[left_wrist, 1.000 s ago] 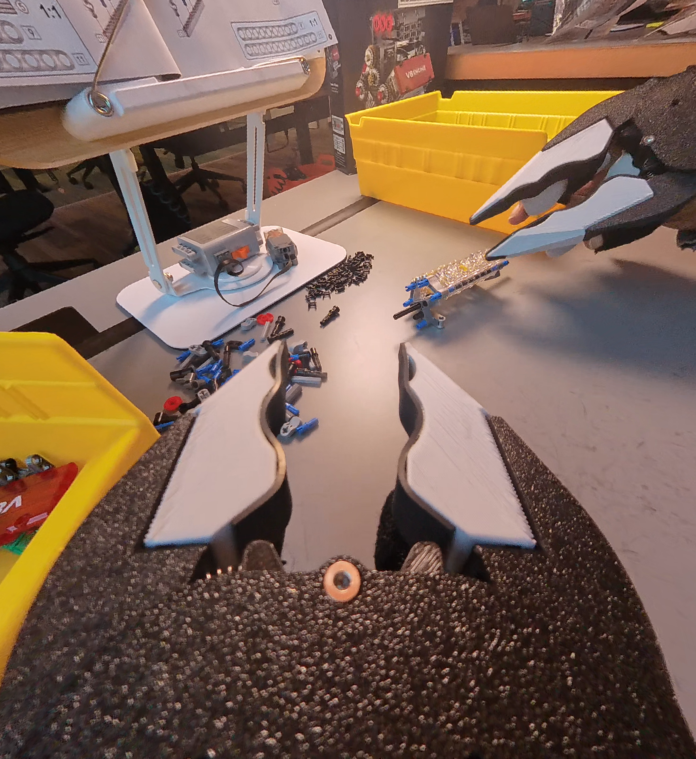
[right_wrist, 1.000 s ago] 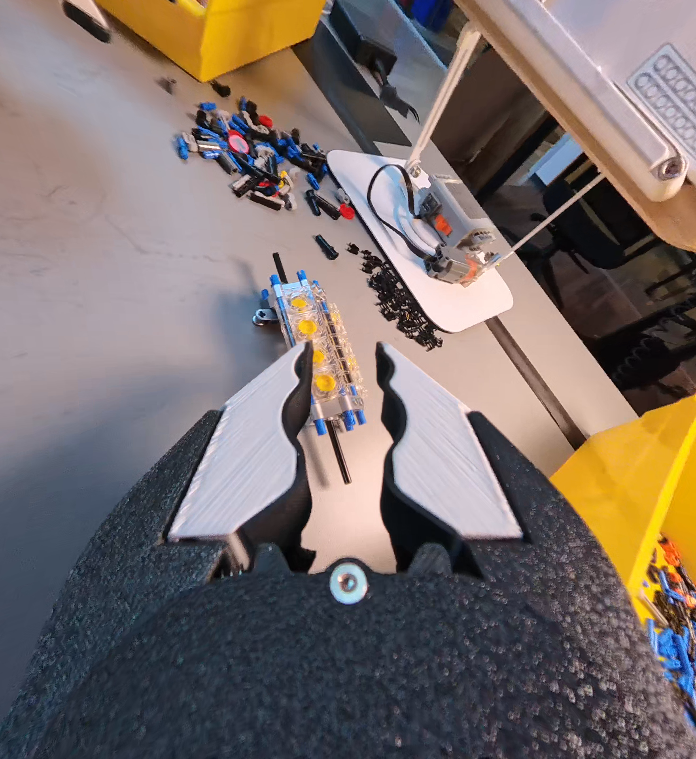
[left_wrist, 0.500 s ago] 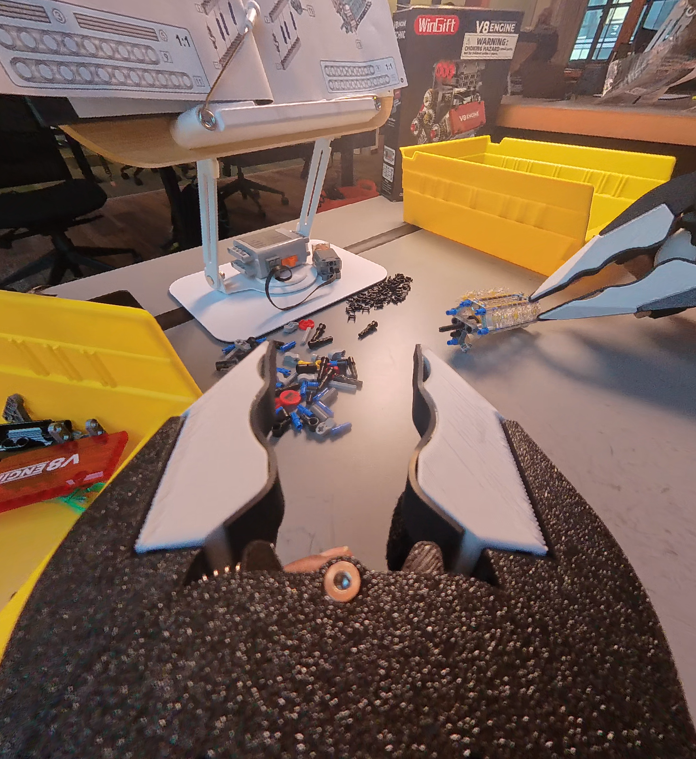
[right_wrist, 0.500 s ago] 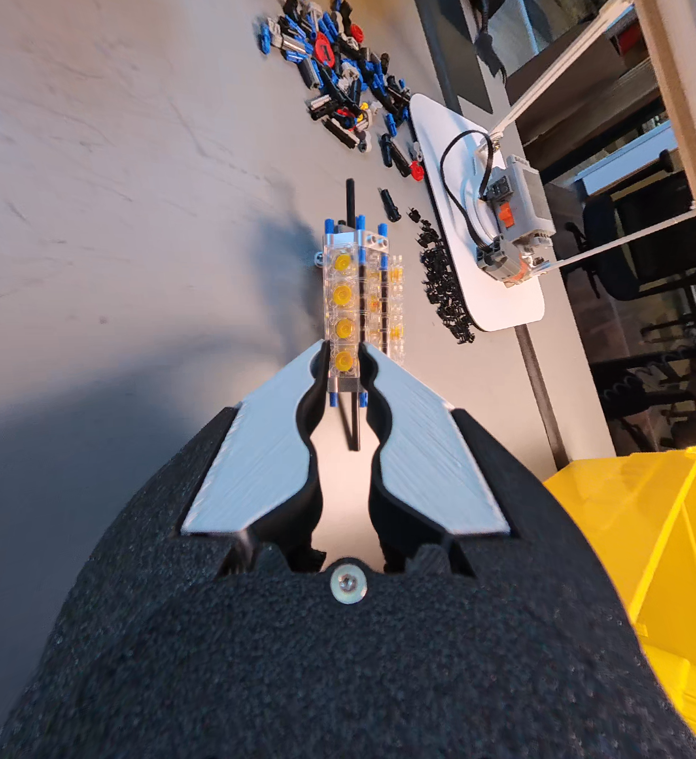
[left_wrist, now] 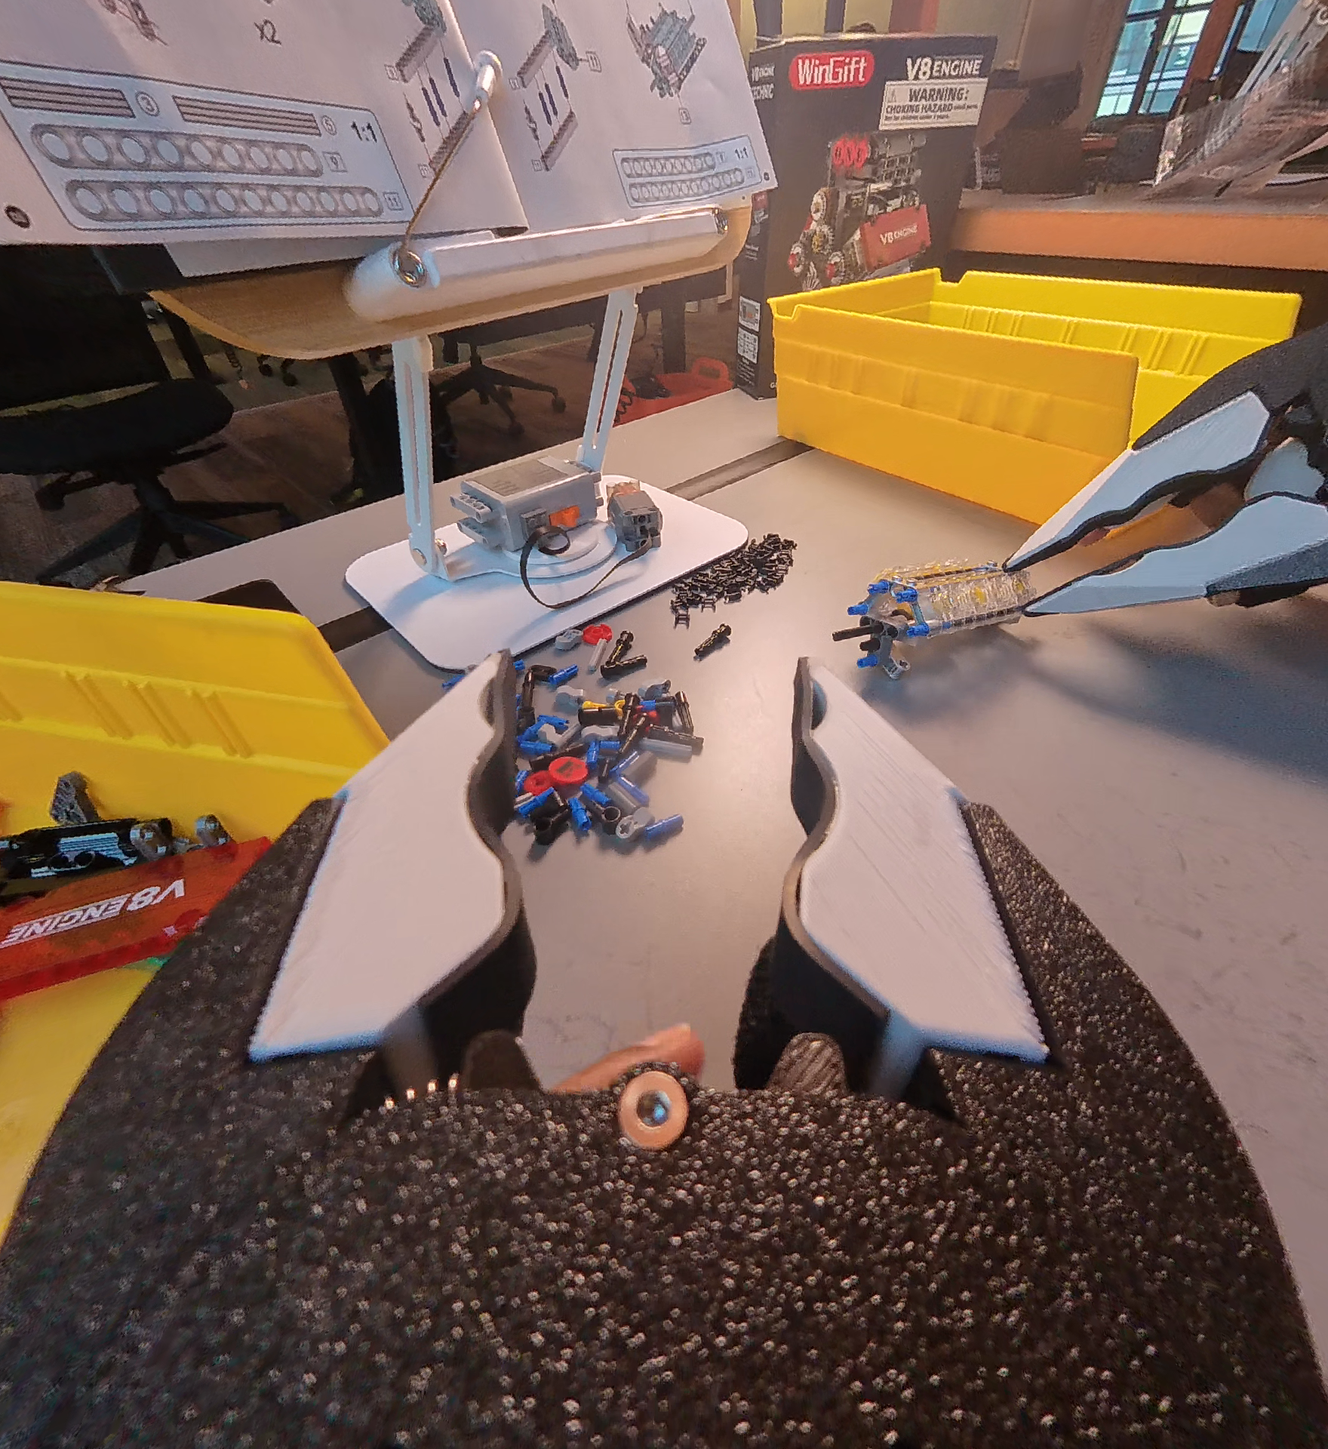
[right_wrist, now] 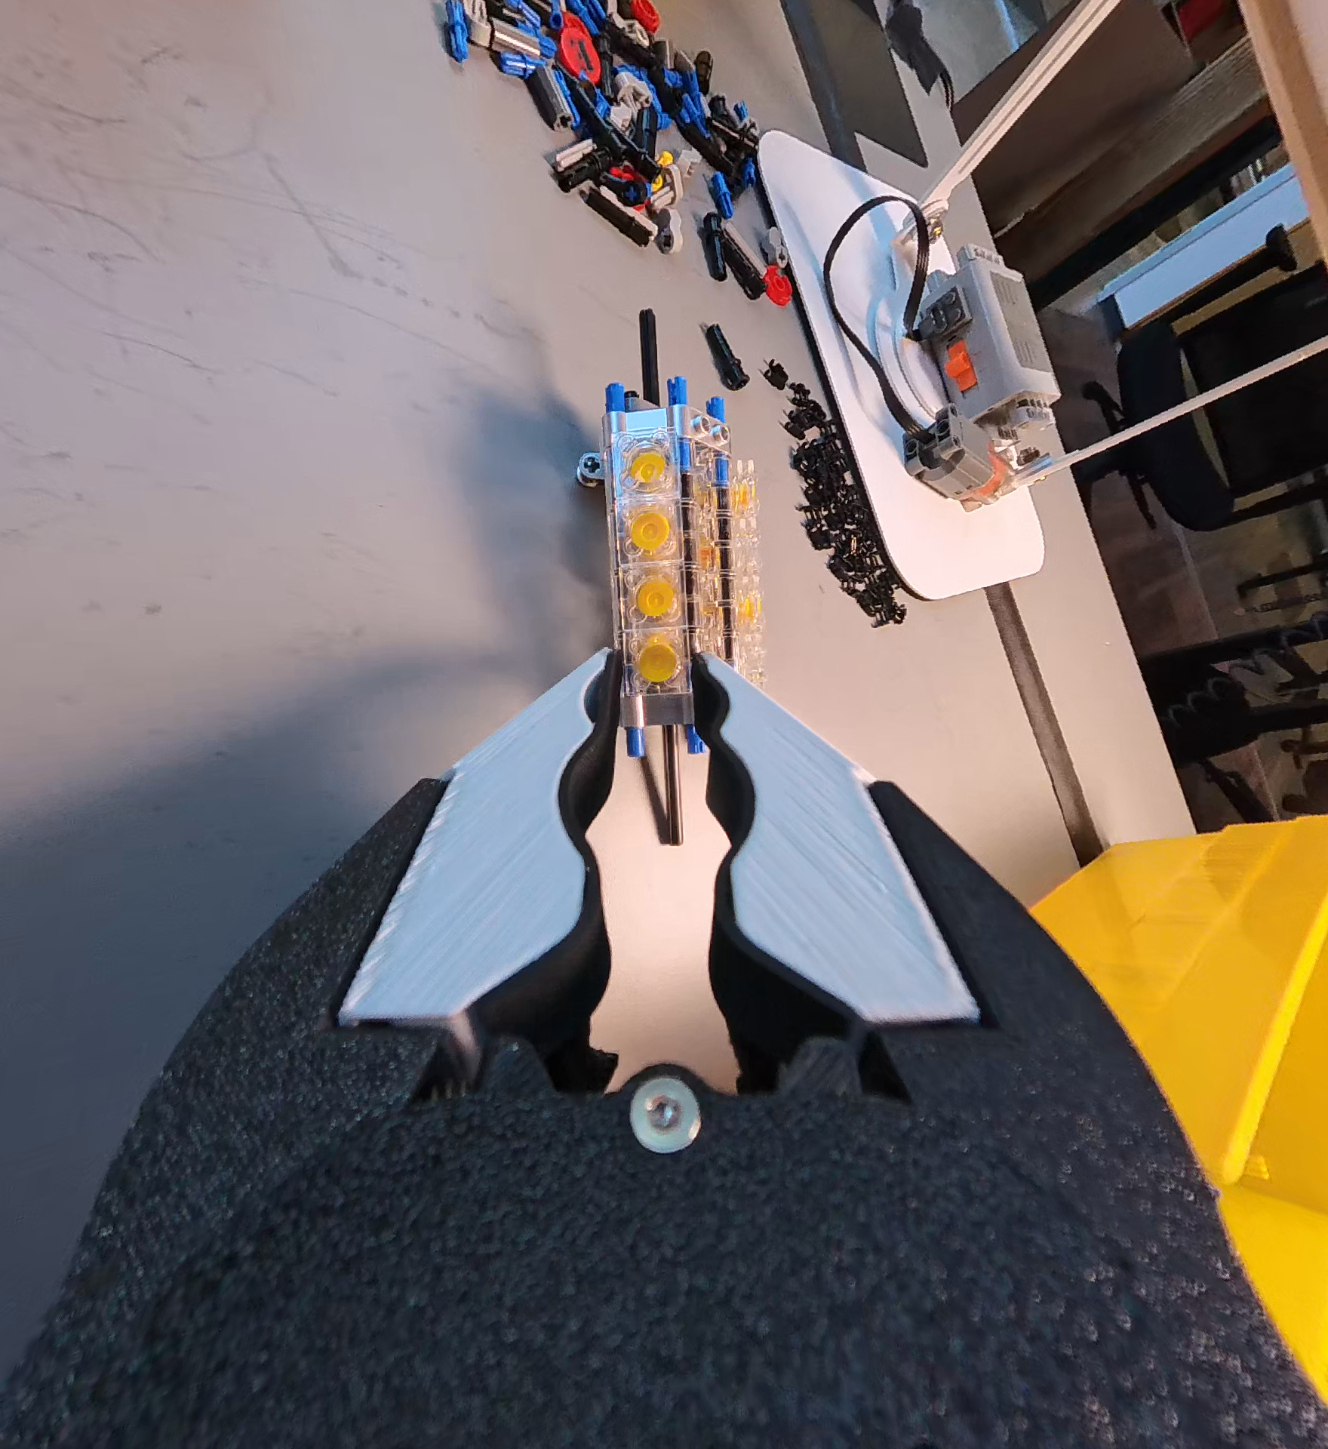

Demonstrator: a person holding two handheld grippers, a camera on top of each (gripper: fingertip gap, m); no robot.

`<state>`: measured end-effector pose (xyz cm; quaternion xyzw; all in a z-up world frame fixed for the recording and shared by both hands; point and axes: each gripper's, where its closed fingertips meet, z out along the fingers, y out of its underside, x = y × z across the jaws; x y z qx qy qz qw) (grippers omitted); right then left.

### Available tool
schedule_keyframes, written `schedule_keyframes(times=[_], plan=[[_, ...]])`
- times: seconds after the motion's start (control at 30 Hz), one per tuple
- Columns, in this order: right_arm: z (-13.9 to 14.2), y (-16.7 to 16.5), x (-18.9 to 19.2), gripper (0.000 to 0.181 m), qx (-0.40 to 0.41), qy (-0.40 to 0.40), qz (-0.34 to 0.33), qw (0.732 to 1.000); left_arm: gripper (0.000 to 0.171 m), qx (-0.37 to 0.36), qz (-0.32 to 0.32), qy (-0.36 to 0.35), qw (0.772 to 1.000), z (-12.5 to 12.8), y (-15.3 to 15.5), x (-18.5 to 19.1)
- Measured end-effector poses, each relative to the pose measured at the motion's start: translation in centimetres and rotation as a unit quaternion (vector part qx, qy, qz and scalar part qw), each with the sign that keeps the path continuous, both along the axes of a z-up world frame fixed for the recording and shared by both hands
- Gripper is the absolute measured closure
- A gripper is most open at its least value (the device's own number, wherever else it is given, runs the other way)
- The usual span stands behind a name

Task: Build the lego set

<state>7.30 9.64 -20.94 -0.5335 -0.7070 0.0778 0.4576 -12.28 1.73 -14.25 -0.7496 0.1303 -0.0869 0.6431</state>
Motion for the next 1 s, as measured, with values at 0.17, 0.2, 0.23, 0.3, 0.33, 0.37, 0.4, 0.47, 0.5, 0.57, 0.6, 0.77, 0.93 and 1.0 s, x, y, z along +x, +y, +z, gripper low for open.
schedule_keyframes(times=[0.17, 0.2, 0.23, 0.3, 0.33, 0.37, 0.4, 0.47, 0.5, 0.57, 0.6, 0.77, 0.93, 1.0], plan=[[0.2, 0.0, -0.1, 0.165, -0.009, 0.013, -0.003, 1.0, 0.118, 0.01, -0.001, -0.005, 1.0, 0.6, -0.3, -0.2], [0.5, -0.1, -0.3, 0.164, -0.016, 0.025, -0.002, 1.0, 0.121, 0.002, -0.002, -0.006, 1.0, 0.4, -0.3, -0.2], [1.1, -0.2, -0.5, 0.161, -0.026, 0.045, -0.003, 0.999, 0.122, -0.003, -0.003, -0.009, 1.0, 0.3, -0.3, -0.1], [2.6, -0.1, -0.9, 0.152, -0.043, 0.093, -0.009, 0.995, 0.122, -0.01, -0.005, -0.015, 1.0, 0.1, -0.3, -0.1], [3.5, -0.1, -1.1, 0.146, -0.046, 0.119, -0.013, 0.992, 0.122, -0.011, -0.004, -0.015, 1.0, 0.1, -0.3, -0.1], [4.5, 0.1, -1.2, 0.141, -0.046, 0.146, -0.018, 0.988, 0.122, -0.011, -0.002, -0.013, 1.0, 0.1, -0.3, -0.2], [5.4, 0.2, -1.3, 0.136, -0.049, 0.171, -0.022, 0.984, 0.122, -0.011, 0.001, -0.01, 1.0, 0.1, -0.2, -0.2], [6.8, 0.2, -1.6, 0.128, -0.066, 0.217, -0.028, 0.974, 0.122, -0.004, 0.011, 0.0, 1.0, 0.7, 0.4, -0.4], [7.3, 0.1, -1.8, 0.125, -0.077, 0.237, -0.029, 0.968, 0.123, 0.003, 0.02, 0.007, 1.0, 1.4, 0.9, -0.7], [7.9, -0.2, -2.3, 0.122, -0.099, 0.271, -0.03, 0.957, 0.125, 0.021, 0.043, 0.027, 0.998, 3.4, 2.3, -1.5], [8.0, -0.3, -2.5, 0.121, -0.108, 0.282, -0.029, 0.953, 0.128, 0.032, 0.058, 0.038, 0.997, 4.6, 3.1, -2.0], [8.0, -1.3, -3.5, 0.12, -0.119, 0.295, -0.018, 0.948, 0.143, 0.063, 0.143, 0.071, 0.985, 9.2, 8.0, -6.3], [7.3, -1.7, -3.7, 0.123, -0.121, 0.278, -0.01, 0.953, 0.147, 0.017, 0.206, 0.077, 0.975, 8.1, 12.3, -10.4], [7.3, -1.7, -3.6, 0.125, -0.125, 0.278, -0.008, 0.952, 0.155, 0.021, 0.217, 0.079, 0.973, 8.0, 12.9, -11.2]])
